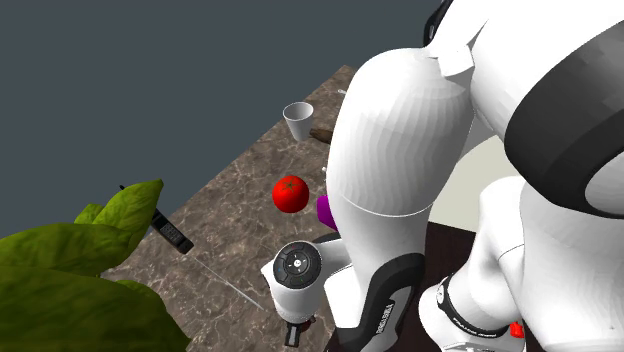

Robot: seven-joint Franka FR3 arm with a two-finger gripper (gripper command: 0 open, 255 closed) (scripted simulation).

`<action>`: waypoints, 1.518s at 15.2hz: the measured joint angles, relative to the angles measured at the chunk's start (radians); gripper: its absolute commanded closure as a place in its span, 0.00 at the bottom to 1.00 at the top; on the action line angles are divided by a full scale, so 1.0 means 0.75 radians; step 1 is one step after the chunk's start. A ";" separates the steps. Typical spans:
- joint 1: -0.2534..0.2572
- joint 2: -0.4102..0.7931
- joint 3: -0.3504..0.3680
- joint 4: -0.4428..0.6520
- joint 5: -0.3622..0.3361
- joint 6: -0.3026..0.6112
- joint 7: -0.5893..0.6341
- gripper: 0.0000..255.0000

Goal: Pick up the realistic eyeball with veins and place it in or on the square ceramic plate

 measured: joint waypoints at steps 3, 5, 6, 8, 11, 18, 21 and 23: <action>0.000 0.000 0.000 0.000 0.000 0.000 0.000 1.00; 0.000 0.000 0.000 0.000 0.000 0.000 0.000 1.00; 0.000 0.000 0.000 0.000 0.000 0.000 0.000 1.00; -0.029 -0.033 0.031 -0.010 0.008 -0.024 -0.008 1.00; -0.127 -0.123 0.139 -0.035 0.059 -0.092 -0.053 1.00; -0.275 -0.327 0.361 -0.073 0.351 -0.257 -0.272 1.00; -0.266 -0.421 0.381 -0.086 0.468 -0.334 -0.358 1.00; -0.251 -0.481 0.380 -0.092 0.520 -0.387 -0.394 1.00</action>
